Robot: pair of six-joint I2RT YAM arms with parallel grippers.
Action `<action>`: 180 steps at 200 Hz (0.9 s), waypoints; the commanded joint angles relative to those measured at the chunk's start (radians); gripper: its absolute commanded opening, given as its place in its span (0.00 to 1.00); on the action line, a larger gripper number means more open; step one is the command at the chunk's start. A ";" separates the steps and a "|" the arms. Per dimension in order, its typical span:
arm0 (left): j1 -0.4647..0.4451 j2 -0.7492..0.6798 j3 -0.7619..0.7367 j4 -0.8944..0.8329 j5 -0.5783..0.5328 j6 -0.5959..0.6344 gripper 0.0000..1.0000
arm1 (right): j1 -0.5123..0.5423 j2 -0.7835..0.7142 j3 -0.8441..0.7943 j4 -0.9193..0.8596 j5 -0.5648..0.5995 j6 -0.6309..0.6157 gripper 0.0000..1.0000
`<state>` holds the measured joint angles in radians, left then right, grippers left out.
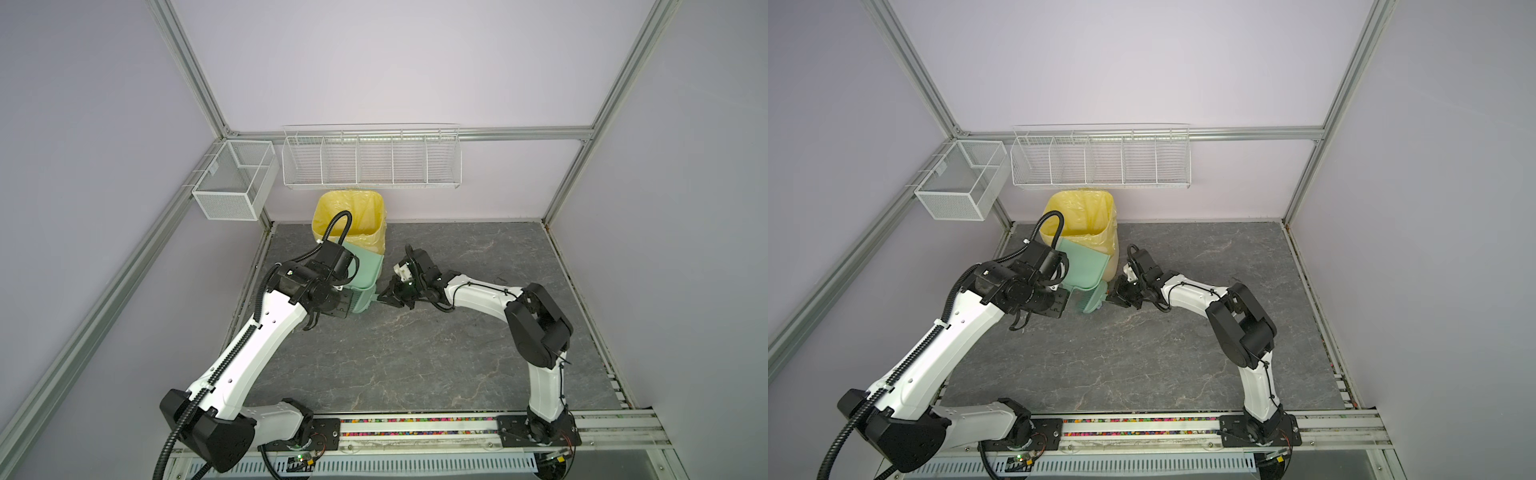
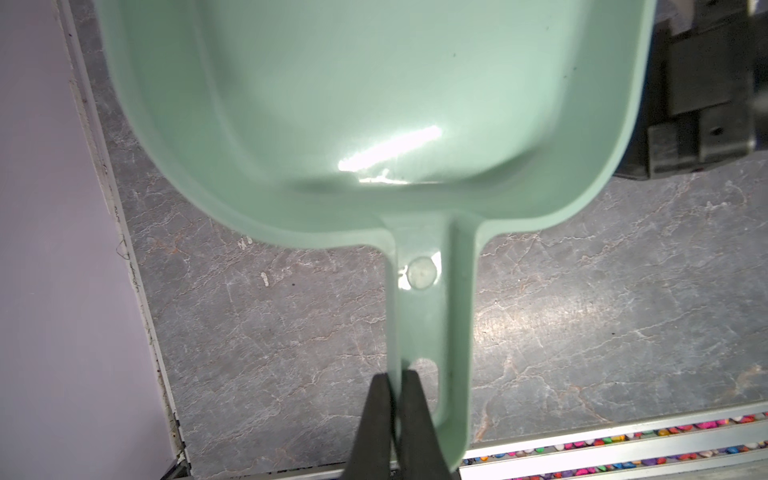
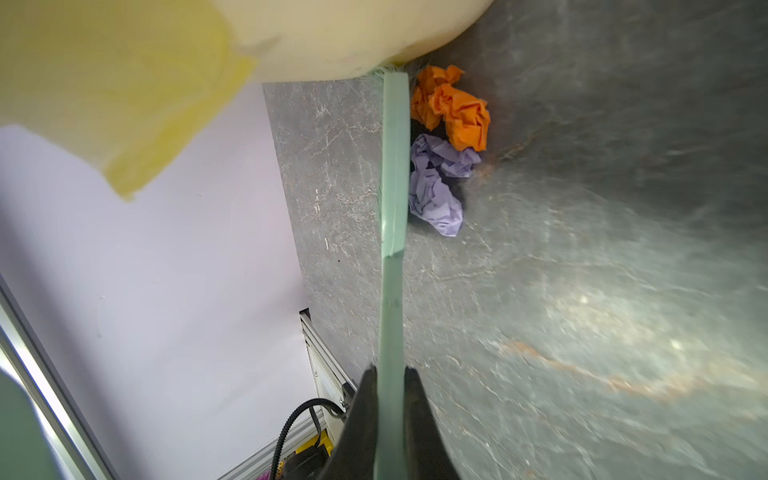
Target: Sweep away the paper scraps from the table
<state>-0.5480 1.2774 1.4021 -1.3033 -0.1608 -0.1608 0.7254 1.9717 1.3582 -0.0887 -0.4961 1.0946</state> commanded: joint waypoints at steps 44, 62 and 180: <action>0.000 0.023 -0.051 0.031 0.130 -0.025 0.00 | -0.110 -0.184 -0.180 -0.186 -0.027 -0.125 0.07; -0.015 0.017 -0.071 0.046 0.146 -0.033 0.00 | -0.152 -0.231 -0.214 -0.244 -0.040 -0.170 0.07; -0.168 0.122 -0.159 0.212 0.236 -0.157 0.00 | -0.429 -0.520 -0.259 -0.620 -0.168 -0.450 0.07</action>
<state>-0.6773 1.3499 1.2564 -1.1625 0.0315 -0.2661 0.3012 1.4956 1.0790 -0.6323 -0.5697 0.7013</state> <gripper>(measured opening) 0.048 0.115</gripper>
